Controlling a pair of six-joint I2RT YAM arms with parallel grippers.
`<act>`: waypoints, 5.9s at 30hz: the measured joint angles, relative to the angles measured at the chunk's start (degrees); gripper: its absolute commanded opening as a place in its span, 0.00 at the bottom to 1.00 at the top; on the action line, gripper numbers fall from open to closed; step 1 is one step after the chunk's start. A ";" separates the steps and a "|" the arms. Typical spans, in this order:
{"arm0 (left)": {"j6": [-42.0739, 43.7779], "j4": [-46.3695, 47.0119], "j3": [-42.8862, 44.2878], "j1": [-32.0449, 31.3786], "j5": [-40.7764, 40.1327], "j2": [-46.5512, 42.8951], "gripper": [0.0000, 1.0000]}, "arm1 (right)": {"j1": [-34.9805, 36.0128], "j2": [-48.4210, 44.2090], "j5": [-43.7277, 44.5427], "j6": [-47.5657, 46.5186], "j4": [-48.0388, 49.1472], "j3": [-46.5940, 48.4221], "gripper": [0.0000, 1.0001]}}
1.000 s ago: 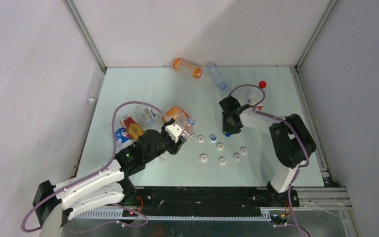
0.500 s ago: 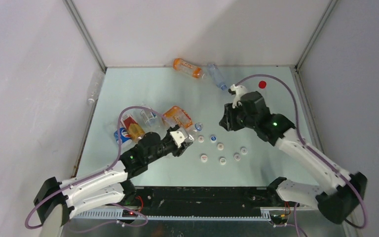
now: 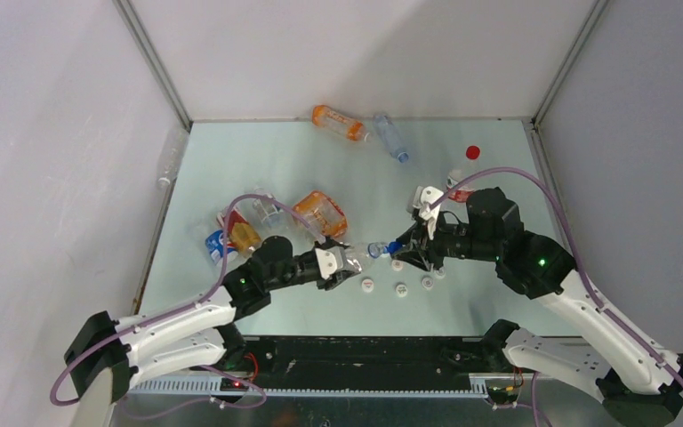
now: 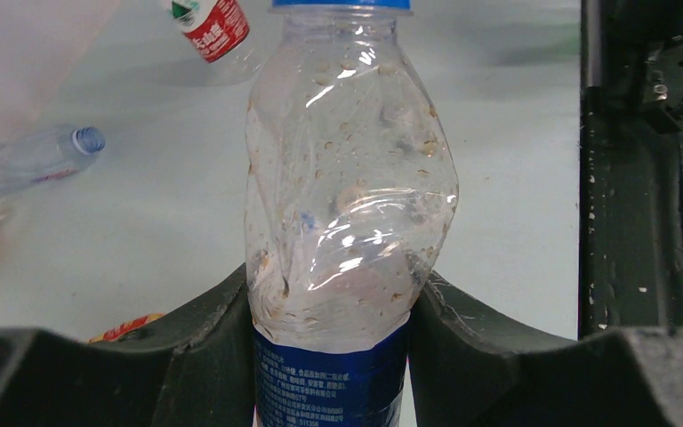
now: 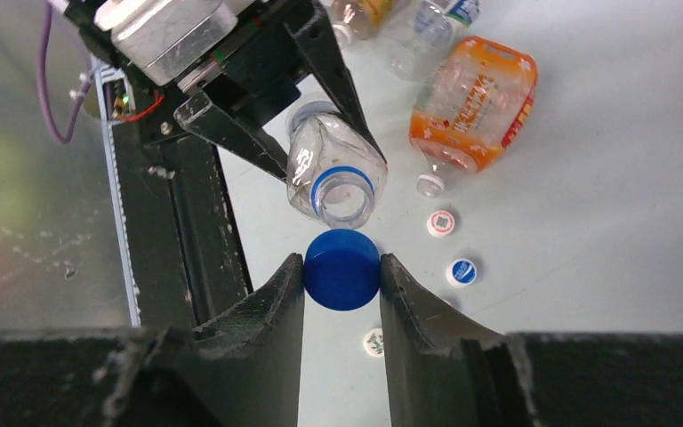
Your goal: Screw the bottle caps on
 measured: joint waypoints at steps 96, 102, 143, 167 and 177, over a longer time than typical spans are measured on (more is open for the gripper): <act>15.82 45.13 -10.27 -18.88 -52.15 18.10 0.23 | 1.27 17.49 15.04 58.12 1.97 5.73 0.24; 15.89 47.21 -10.27 -18.88 -53.07 20.35 0.22 | 1.05 18.01 15.34 58.95 1.90 5.73 0.37; -8.28 31.80 -4.63 -8.57 -15.41 12.81 0.24 | -7.63 0.22 -3.10 1.14 -0.87 5.42 0.77; -10.14 25.79 -3.10 -8.35 -6.49 11.34 0.23 | -4.20 3.89 -10.99 -13.88 -4.09 5.42 0.58; -10.12 25.81 -3.08 -8.35 -6.05 11.34 0.23 | -3.98 5.68 -10.97 -14.25 -5.51 5.42 0.51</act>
